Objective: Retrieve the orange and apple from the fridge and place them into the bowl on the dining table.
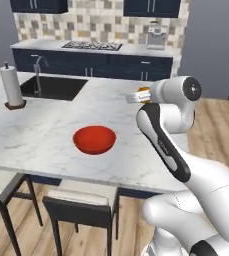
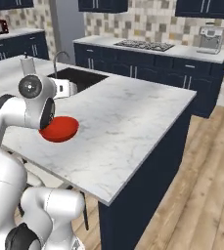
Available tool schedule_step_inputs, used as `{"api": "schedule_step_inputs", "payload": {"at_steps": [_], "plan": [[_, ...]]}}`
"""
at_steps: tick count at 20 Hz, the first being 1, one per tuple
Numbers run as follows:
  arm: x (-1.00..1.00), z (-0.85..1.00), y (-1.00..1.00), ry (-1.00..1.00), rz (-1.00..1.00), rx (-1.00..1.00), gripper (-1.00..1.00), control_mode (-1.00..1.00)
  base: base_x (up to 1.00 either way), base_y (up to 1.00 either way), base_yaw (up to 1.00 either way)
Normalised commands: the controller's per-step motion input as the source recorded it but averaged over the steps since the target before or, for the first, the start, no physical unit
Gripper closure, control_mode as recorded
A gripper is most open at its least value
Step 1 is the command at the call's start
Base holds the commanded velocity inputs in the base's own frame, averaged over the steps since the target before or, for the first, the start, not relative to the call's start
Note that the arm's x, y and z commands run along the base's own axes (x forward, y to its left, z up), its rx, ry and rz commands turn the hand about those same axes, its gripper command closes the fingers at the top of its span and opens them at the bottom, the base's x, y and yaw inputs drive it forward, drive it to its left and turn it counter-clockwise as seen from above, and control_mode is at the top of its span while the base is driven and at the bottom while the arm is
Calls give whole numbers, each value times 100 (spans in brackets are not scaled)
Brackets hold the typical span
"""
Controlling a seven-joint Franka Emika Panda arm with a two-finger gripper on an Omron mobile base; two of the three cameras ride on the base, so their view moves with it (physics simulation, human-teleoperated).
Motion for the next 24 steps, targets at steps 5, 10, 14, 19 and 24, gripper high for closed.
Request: {"api": "schedule_step_inputs", "payload": {"at_steps": [5,10,14,19,24], "plan": [[0,0,0,0,0,0,100,100,-2,57,-37],[0,0,0,0,0,0,100,100,-33,52,-35],[0,0,0,0,0,0,100,100,-17,41,-35],[0,0,0,0,0,0,100,100,4,42,-23],[0,0,0,0,0,0,100,100,15,16,-7]]}}
